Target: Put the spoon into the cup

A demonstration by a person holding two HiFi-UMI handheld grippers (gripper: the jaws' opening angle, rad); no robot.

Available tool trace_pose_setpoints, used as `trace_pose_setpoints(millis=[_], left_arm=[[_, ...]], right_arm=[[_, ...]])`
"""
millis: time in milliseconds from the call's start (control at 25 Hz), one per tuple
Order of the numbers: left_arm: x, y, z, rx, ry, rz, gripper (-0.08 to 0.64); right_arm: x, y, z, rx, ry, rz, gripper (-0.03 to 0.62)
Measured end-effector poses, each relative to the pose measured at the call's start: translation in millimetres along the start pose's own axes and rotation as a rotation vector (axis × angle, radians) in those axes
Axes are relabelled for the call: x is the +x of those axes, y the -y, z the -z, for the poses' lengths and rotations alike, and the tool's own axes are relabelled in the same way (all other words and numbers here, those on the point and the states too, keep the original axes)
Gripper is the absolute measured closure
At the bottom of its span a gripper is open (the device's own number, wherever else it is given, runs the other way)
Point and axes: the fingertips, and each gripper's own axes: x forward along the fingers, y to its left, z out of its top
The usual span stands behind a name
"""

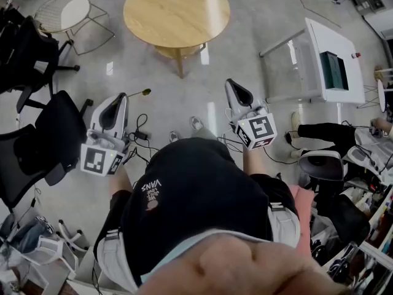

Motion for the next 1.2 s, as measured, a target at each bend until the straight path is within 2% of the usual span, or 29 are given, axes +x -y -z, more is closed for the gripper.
trace_pose_setpoints(millis=[280, 520, 840, 1200], left_arm=[[-2.1, -3.7, 10.5, -0.017, -0.012, 0.032, 0.549], [6.0, -14.5, 13.8, -0.021, -0.016, 0.027, 0.549], [40.7, -37.2, 9.4, -0.006, -0.012, -0.025, 0.549], [113.0, -46.1, -1.3, 0.001, 0.020, -0.038, 0.549]], right_arm=[[1.6, -13.4, 8.9, 0.013, -0.014, 0.013, 0.594], [13.7, -4.7, 13.4, 0.035, -0.032, 0.013, 0.594], [55.4, 28.1, 3.5, 0.040, -0.007, -0.024, 0.594], [103.7, 89.4, -4.8, 0.042, 0.005, -0.074, 0.594]])
